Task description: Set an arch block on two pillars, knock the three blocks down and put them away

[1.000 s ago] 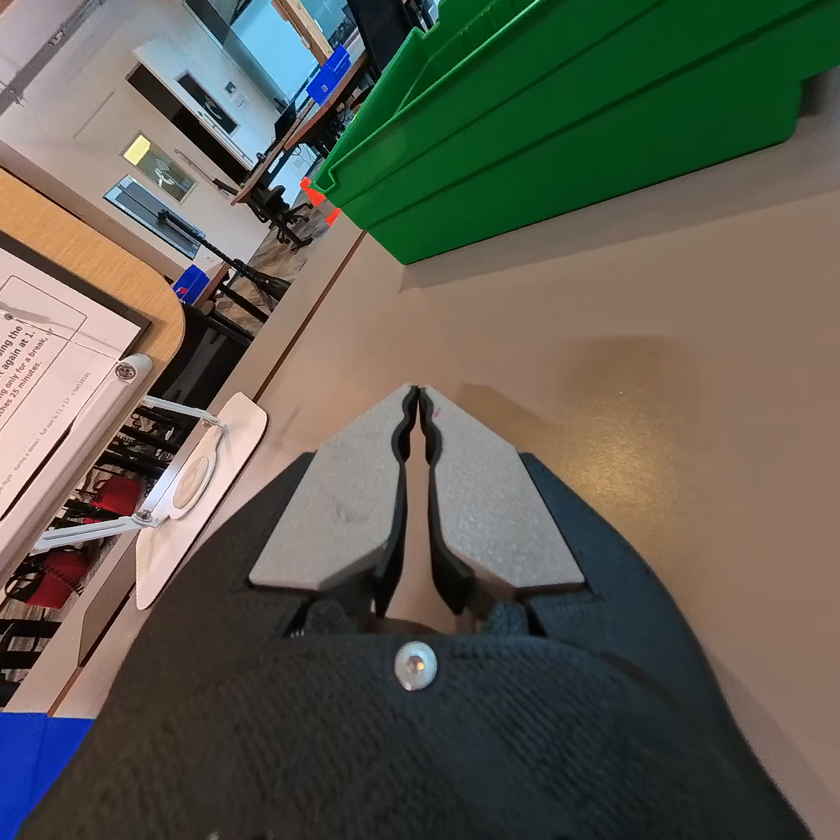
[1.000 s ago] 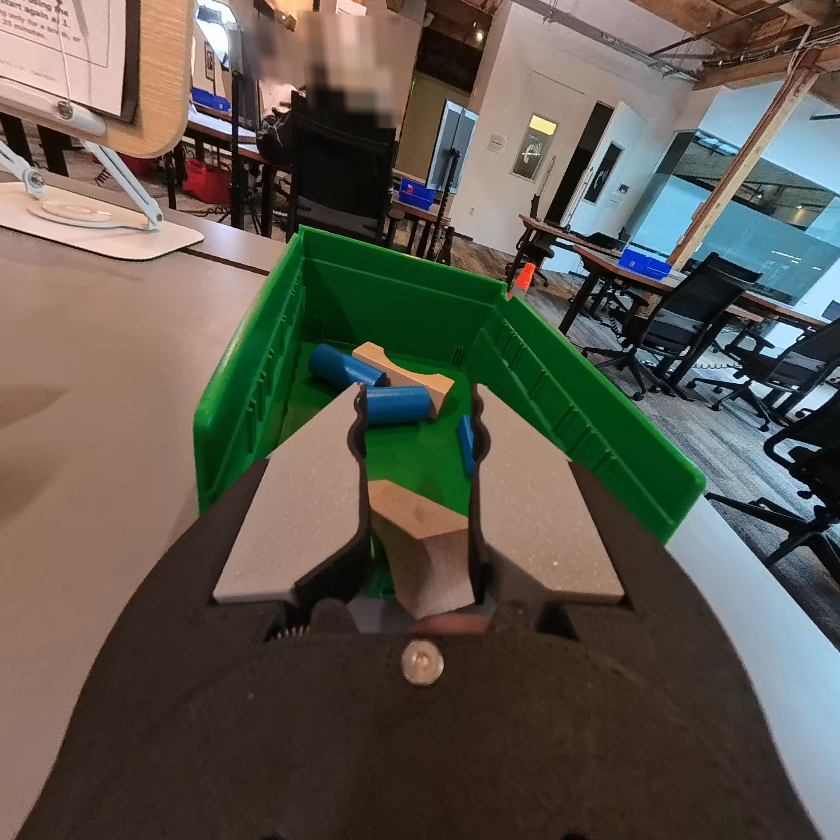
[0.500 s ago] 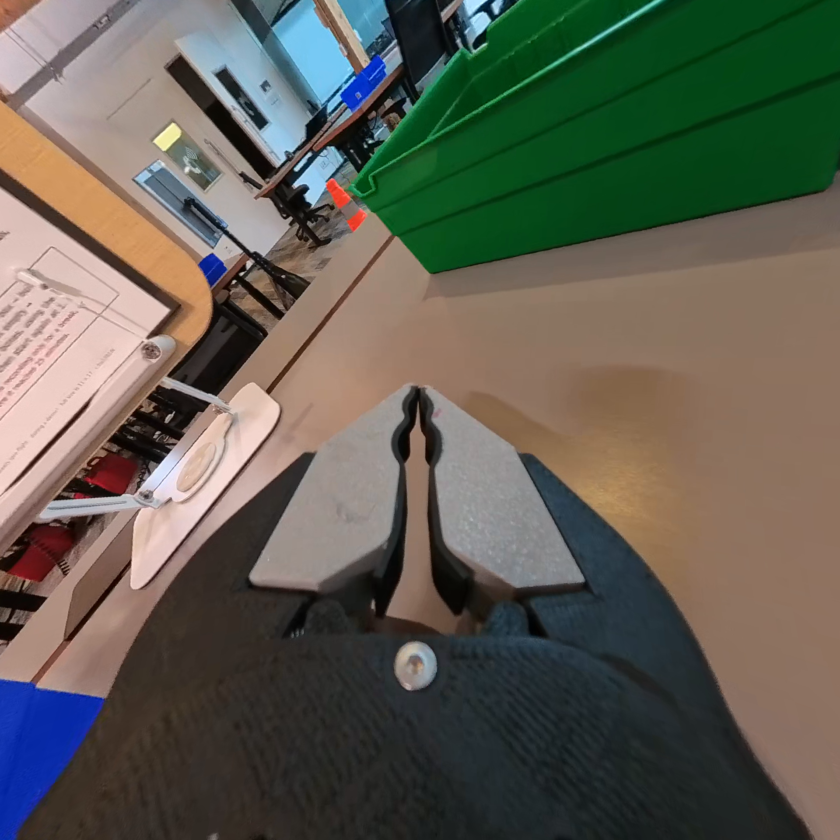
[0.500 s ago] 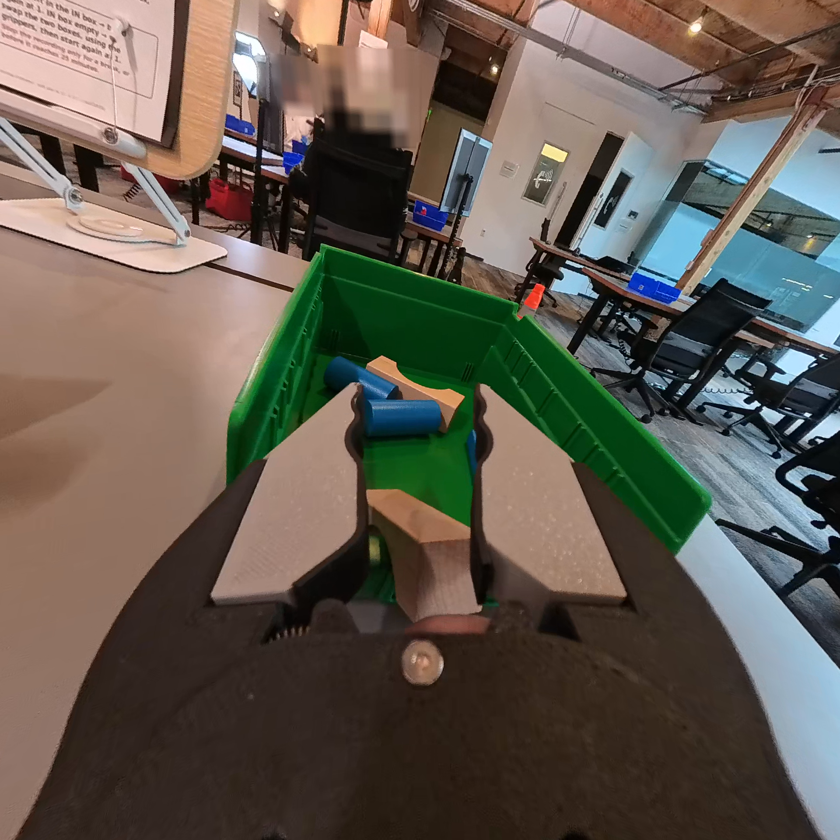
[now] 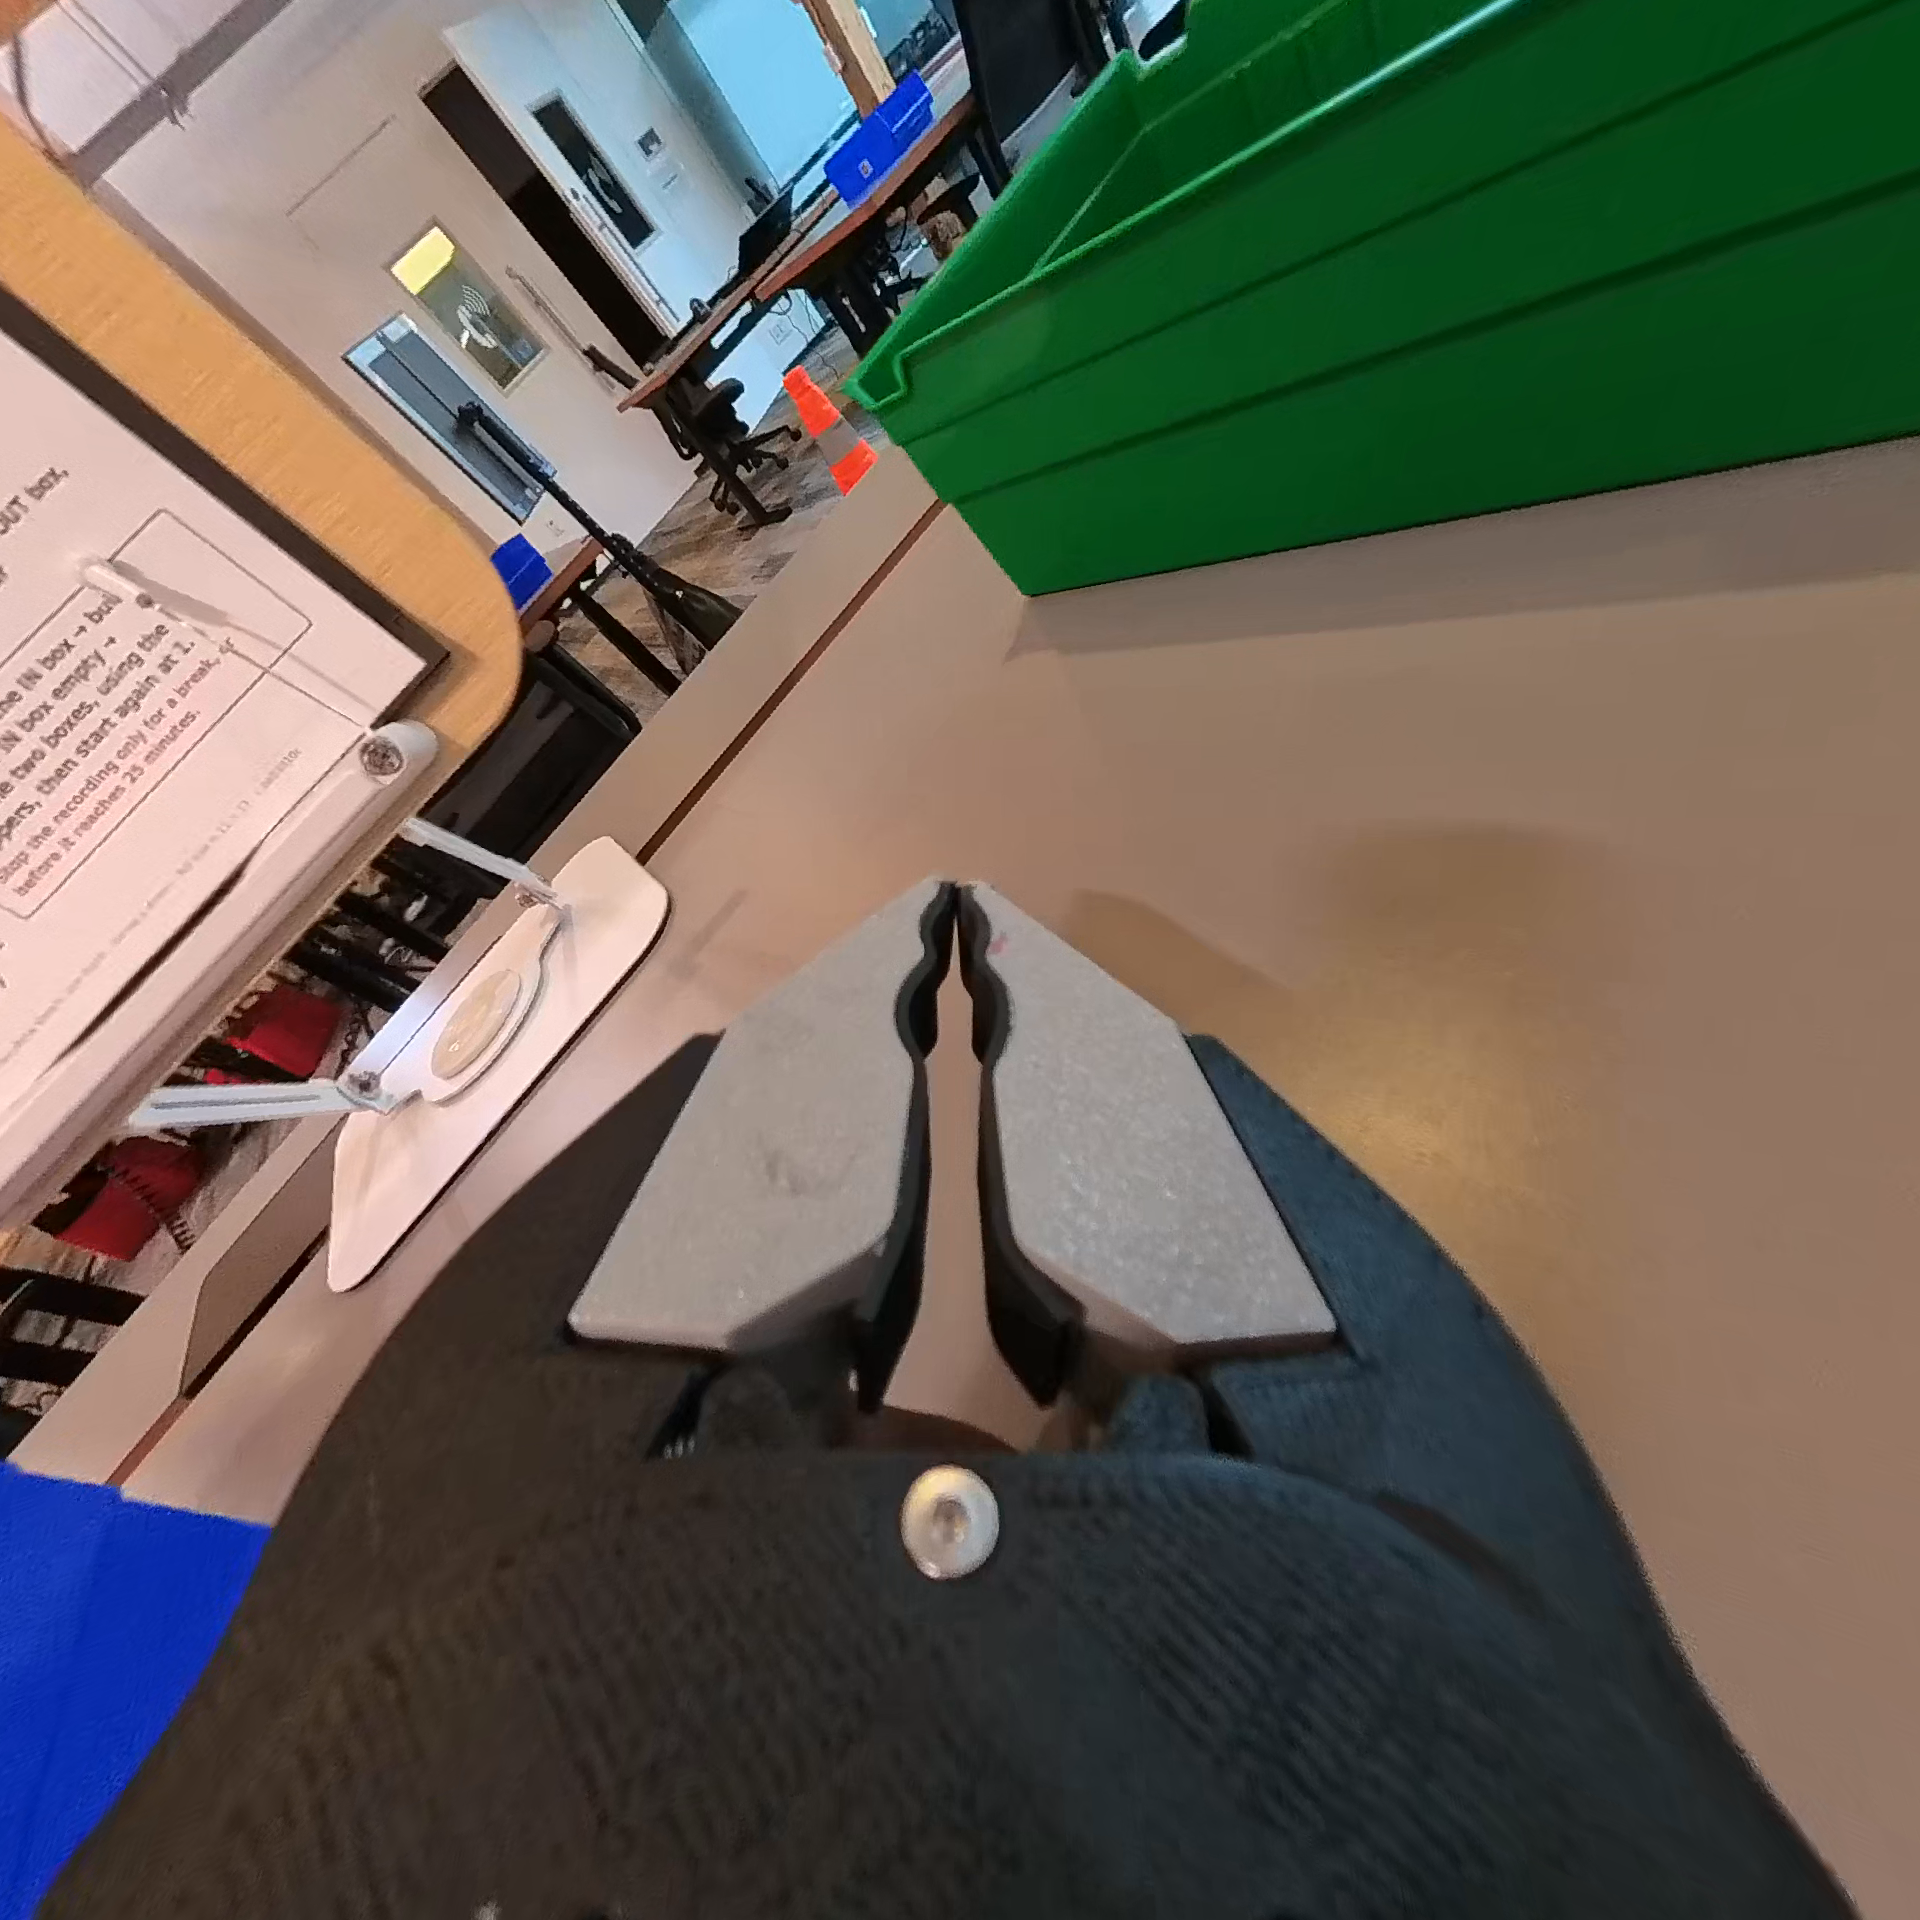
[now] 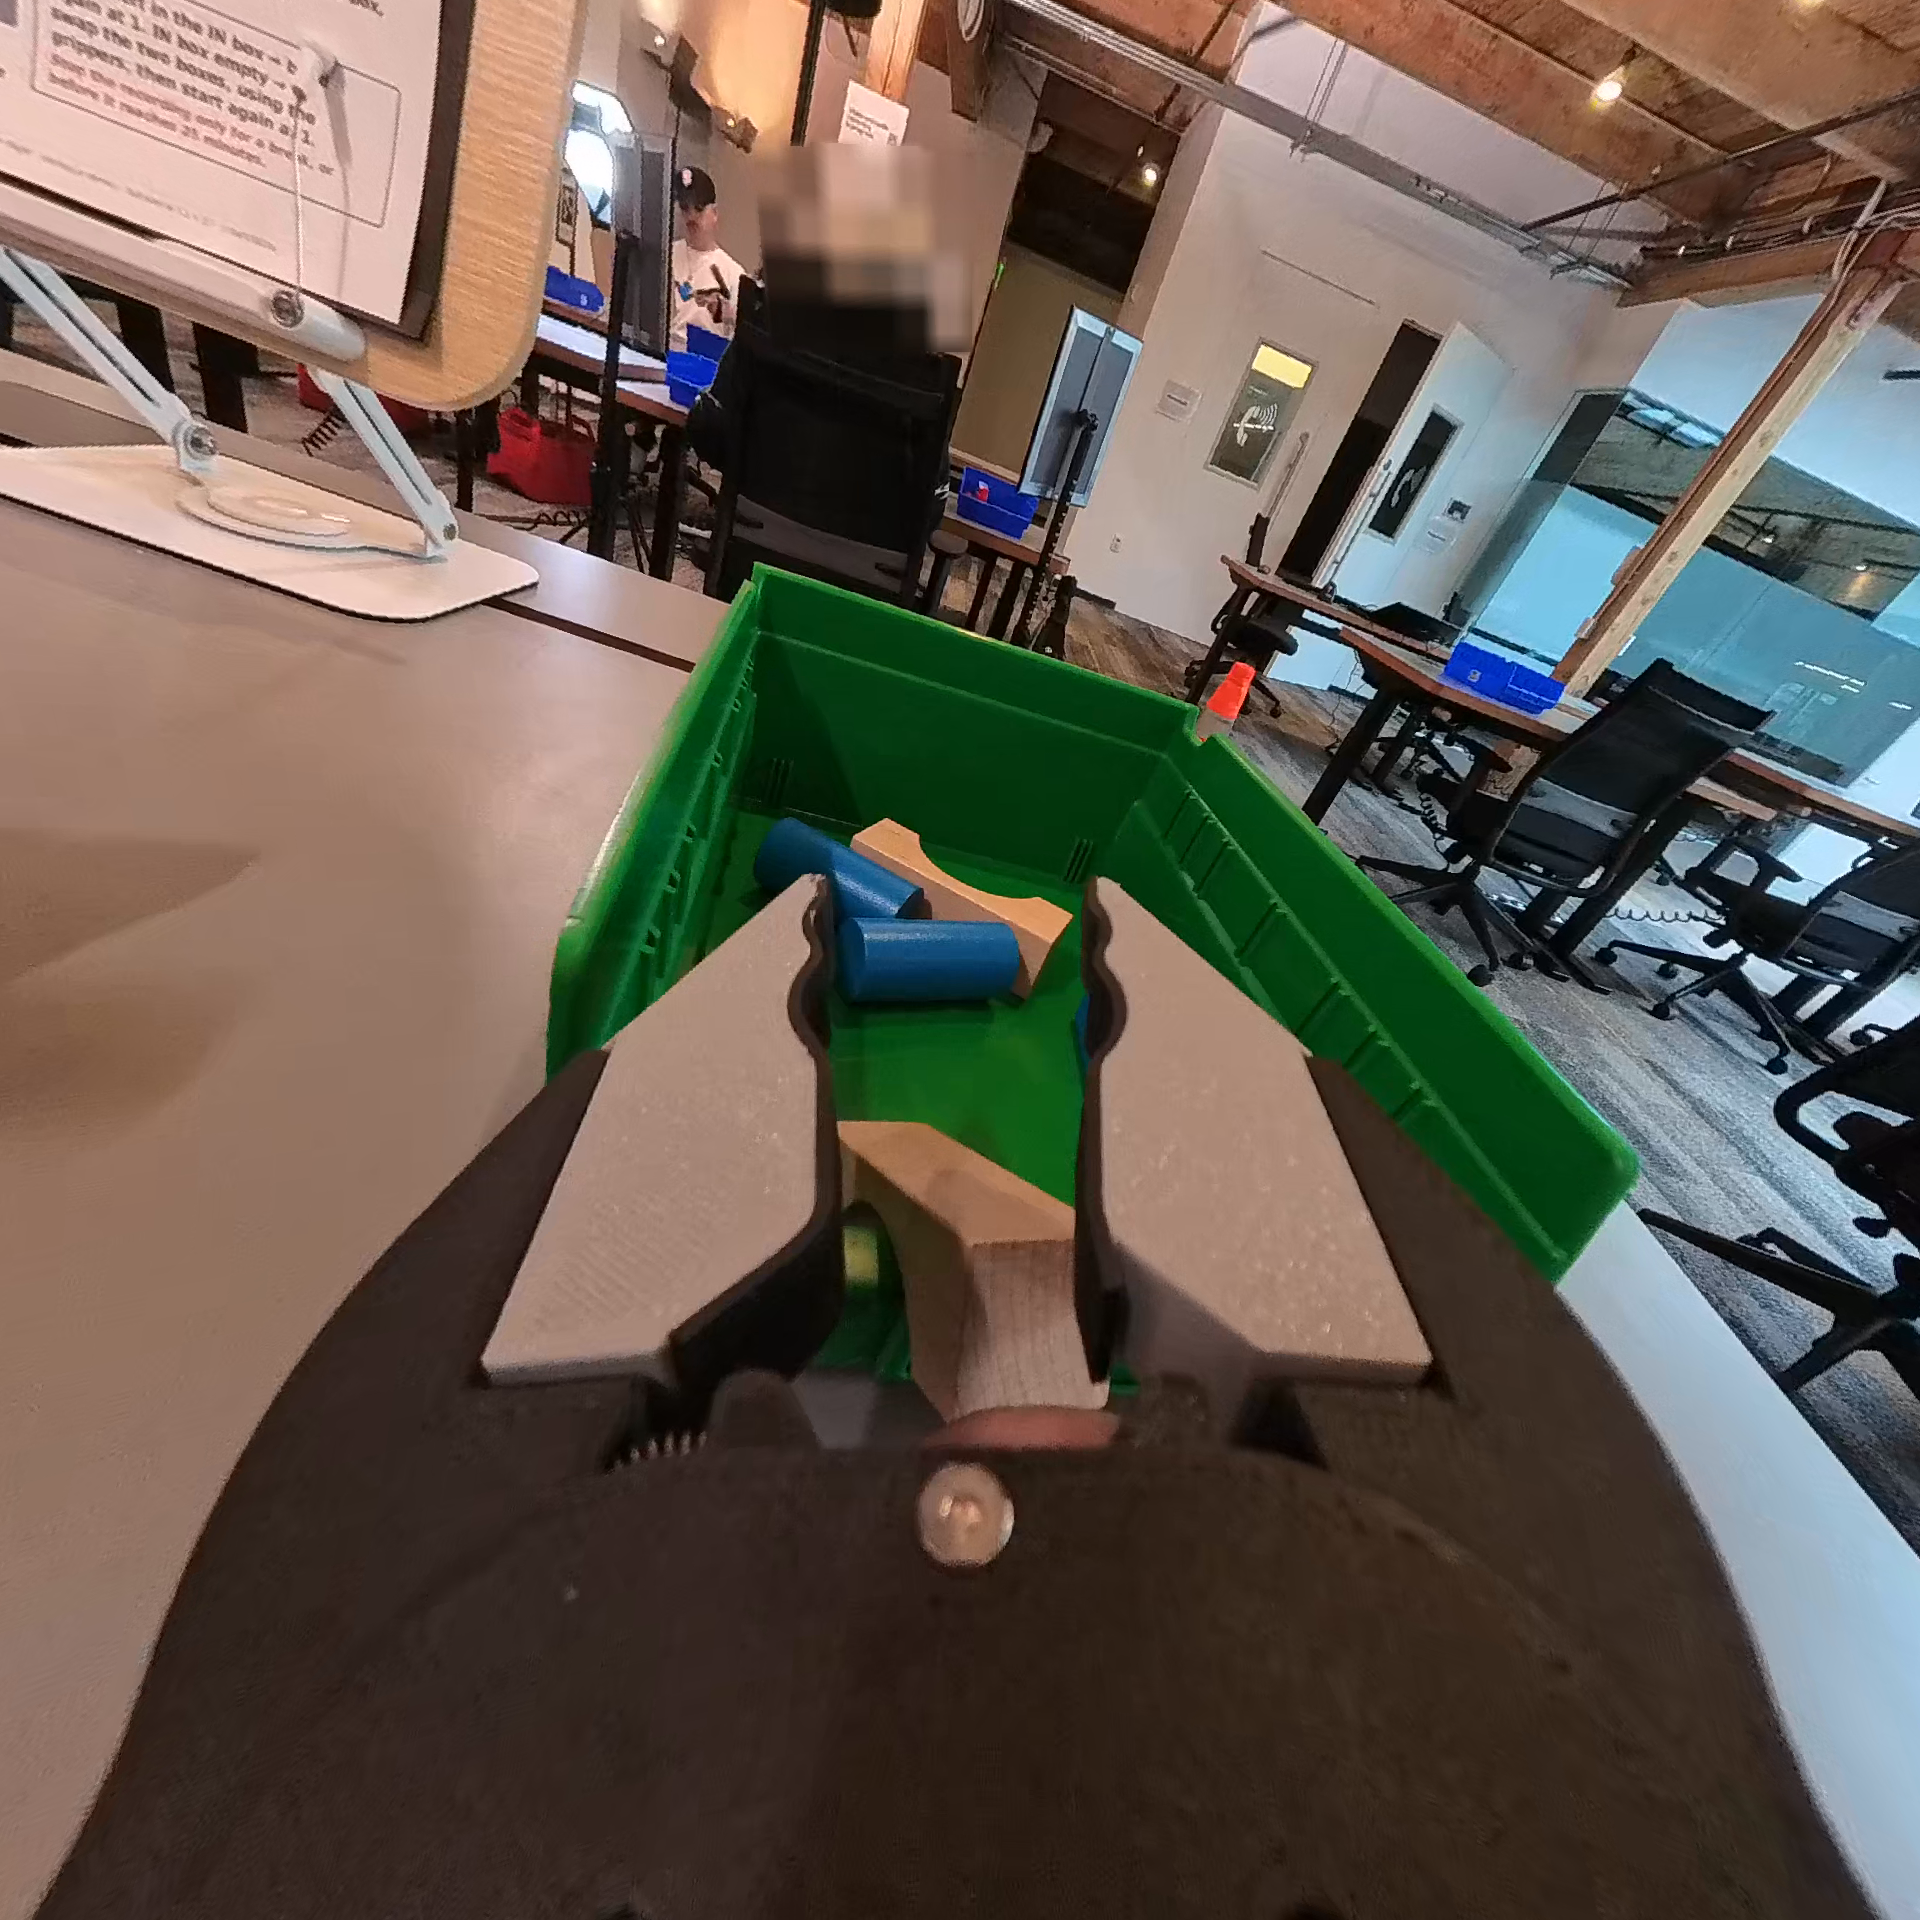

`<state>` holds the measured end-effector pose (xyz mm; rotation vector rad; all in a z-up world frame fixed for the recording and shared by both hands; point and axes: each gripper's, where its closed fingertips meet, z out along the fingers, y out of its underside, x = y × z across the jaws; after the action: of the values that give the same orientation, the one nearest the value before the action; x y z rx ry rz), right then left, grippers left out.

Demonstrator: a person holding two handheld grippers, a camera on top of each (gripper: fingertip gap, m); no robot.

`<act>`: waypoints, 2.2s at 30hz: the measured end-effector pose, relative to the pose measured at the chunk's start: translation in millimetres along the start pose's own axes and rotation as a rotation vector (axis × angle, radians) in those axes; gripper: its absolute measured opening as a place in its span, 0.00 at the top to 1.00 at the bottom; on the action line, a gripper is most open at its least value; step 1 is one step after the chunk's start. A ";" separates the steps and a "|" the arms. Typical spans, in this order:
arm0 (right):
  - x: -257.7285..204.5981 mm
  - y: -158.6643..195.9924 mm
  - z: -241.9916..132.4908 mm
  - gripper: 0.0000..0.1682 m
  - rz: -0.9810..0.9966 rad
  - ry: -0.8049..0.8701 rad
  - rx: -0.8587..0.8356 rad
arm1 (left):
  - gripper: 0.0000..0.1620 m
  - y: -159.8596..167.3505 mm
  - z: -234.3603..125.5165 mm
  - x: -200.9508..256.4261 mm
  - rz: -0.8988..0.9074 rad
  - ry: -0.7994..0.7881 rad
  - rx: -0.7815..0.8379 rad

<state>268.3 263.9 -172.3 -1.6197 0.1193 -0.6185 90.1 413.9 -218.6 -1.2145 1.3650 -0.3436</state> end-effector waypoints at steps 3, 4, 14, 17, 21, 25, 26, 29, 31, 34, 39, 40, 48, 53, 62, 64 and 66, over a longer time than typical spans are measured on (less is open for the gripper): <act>-0.8 -2.4 -0.7 0.73 0.008 -0.007 0.012 | 1.00 4.2 -6.8 -4.8 -0.089 0.004 -0.021; -1.4 -3.2 -0.7 0.73 0.012 -0.012 0.016 | 1.00 5.6 -10.5 -5.4 -0.125 0.015 -0.026; -4.9 -11.9 -4.1 0.72 0.040 -0.059 0.070 | 0.83 12.2 -85.1 -18.6 -0.302 -0.032 0.034; -6.0 -17.8 -7.9 0.69 0.086 -0.103 0.109 | 0.72 2.7 -134.4 -16.2 -0.398 -0.049 0.027; -13.2 -26.3 -13.3 0.62 0.151 -0.195 0.157 | 0.73 -44.6 -215.9 -50.4 -0.404 -0.131 0.124; -18.4 -33.8 -19.4 0.59 0.150 -0.224 0.199 | 0.59 -32.1 -260.5 -86.4 -0.466 -0.194 0.090; -21.1 -36.3 -21.4 0.58 0.145 -0.235 0.212 | 0.59 -17.4 -264.7 -93.2 -0.488 -0.211 0.063; -35.9 -42.8 -27.7 0.55 0.129 -0.303 0.242 | 0.53 45.1 -269.4 -112.5 -0.551 -0.303 -0.067; -45.6 -44.7 -30.8 0.54 0.108 -0.341 0.250 | 0.50 81.3 -272.1 -122.7 -0.597 -0.367 -0.117; -52.8 -42.7 -30.6 0.54 0.048 -0.337 0.240 | 0.52 117.3 -260.8 -124.6 -0.670 -0.340 -0.187; -67.5 -33.8 -27.3 0.61 -0.001 -0.383 0.179 | 0.54 141.6 -215.3 -96.0 -0.722 -0.175 -0.325; -70.7 -32.9 -28.5 0.65 -0.009 -0.399 0.174 | 0.53 144.3 -208.0 -87.0 -0.697 -0.149 -0.358; -74.5 -13.3 -30.2 0.80 -0.064 -0.384 0.052 | 0.99 173.4 -215.9 -126.7 -0.419 -0.425 -0.430; -70.8 15.5 -20.1 0.90 -0.119 -0.282 -0.124 | 1.00 167.1 -240.1 -147.7 -0.531 -0.434 -0.317; -92.4 12.7 -28.9 0.96 -0.133 -0.307 -0.167 | 0.99 121.6 -292.7 -185.9 -0.575 -0.537 -0.139; -117.2 4.9 -32.2 0.95 -0.165 -0.345 -0.186 | 0.99 107.1 -303.0 -191.4 -0.555 -0.544 -0.098; -150.0 -5.6 -35.4 0.94 -0.186 -0.376 -0.204 | 0.99 90.4 -313.1 -195.6 -0.503 -0.573 -0.078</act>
<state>123.7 297.1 -214.2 -1.9328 -0.2557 -0.4421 -270.1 464.5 -108.3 -1.5681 0.5776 -0.2607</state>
